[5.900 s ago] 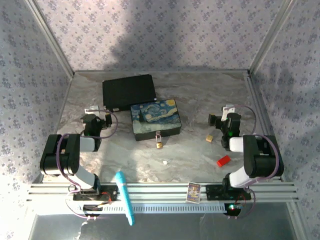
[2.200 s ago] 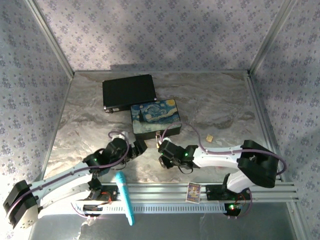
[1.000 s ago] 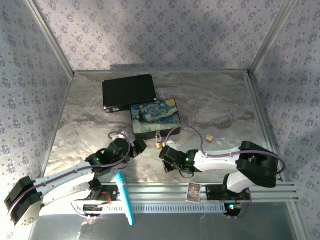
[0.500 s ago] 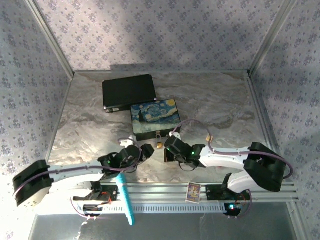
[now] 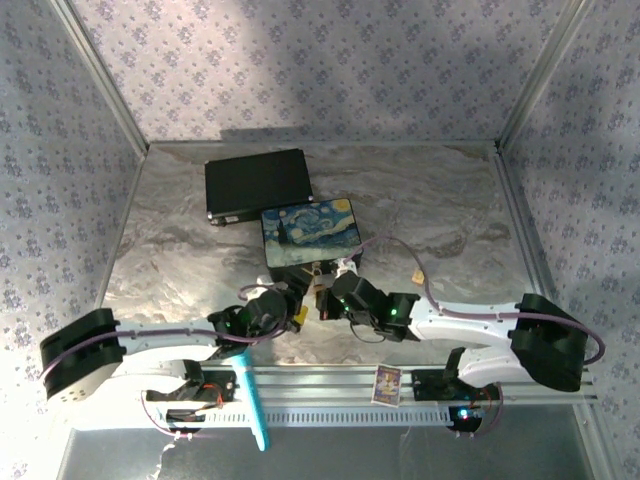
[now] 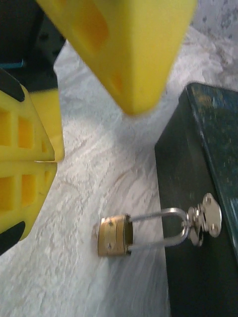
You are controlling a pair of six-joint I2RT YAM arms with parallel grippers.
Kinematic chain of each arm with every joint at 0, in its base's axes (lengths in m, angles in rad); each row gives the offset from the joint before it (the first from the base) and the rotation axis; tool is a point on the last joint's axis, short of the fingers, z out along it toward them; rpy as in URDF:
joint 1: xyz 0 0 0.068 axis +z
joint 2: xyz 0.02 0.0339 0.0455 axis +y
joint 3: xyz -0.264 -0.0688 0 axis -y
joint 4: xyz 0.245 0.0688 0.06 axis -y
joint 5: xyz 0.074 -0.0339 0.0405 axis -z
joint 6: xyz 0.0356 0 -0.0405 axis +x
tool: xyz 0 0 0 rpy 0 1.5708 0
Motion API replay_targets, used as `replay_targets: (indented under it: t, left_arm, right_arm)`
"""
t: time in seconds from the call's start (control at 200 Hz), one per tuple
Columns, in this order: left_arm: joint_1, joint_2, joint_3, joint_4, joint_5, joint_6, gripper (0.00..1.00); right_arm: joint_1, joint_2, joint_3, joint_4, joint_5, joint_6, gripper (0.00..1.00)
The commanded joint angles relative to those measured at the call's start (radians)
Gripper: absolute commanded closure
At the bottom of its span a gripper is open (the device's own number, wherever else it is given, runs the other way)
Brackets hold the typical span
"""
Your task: Unlock a padlock with a key
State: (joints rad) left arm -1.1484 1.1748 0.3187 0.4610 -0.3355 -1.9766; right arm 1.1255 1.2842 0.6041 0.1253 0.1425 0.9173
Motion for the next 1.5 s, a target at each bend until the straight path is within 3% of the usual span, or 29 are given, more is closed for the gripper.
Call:
replay_targets:
  t: [0.0,0.255,0.35,0.505,0.825,1.129,1.239,1.299,1.364,1.389,1.434,1.494]
  left_arm:
    - [-0.01,0.044,0.005,0.183,0.036,-0.116,0.02]
    - [-0.011,0.046,-0.007,0.25,0.08,-0.139,0.01]
    - [-0.011,0.0,-0.031,0.227,0.041,-0.134,0.15]
    - [-0.01,-0.133,-0.051,0.048,-0.015,-0.127,0.34]
    - [0.006,-0.224,-0.091,-0.011,-0.026,-0.117,0.74]
    - [0.016,-0.255,-0.091,-0.057,-0.005,-0.084,1.0]
    - [0.021,-0.258,-0.079,-0.083,0.001,-0.054,1.0]
    - [0.026,-0.274,-0.064,-0.118,-0.005,-0.003,1.0]
    - [0.045,-0.294,-0.032,-0.155,-0.02,0.132,1.0]
    - [0.058,-0.301,-0.013,-0.184,-0.022,0.203,1.0]
    - [0.083,-0.308,0.018,-0.223,-0.014,0.323,1.0]
    - [0.116,-0.308,0.012,-0.144,0.009,0.473,1.0]
  right_arm:
    - [0.027,-0.001,-0.012,0.114,0.017,0.02,0.98]
    - [0.046,0.029,-0.001,0.167,0.034,-0.007,0.98]
    - [0.05,0.025,-0.01,0.176,0.038,-0.002,0.99]
    - [0.068,-0.019,-0.039,0.153,0.063,0.011,0.99]
    - [0.068,-0.026,-0.058,0.157,0.055,0.018,0.99]
    - [0.058,-0.026,-0.049,0.155,0.043,0.015,0.98]
    - [0.055,-0.026,-0.045,0.158,0.035,0.008,0.97]
    - [0.053,-0.038,-0.053,0.168,0.031,-0.001,0.83]
    - [0.03,-0.065,-0.073,0.175,0.006,-0.001,0.37]
    - [0.015,-0.078,-0.085,0.186,-0.022,0.002,0.25]
    - [-0.032,-0.102,-0.106,0.221,-0.086,0.005,0.18]
    - [-0.101,-0.121,-0.13,0.285,-0.203,-0.023,0.17]
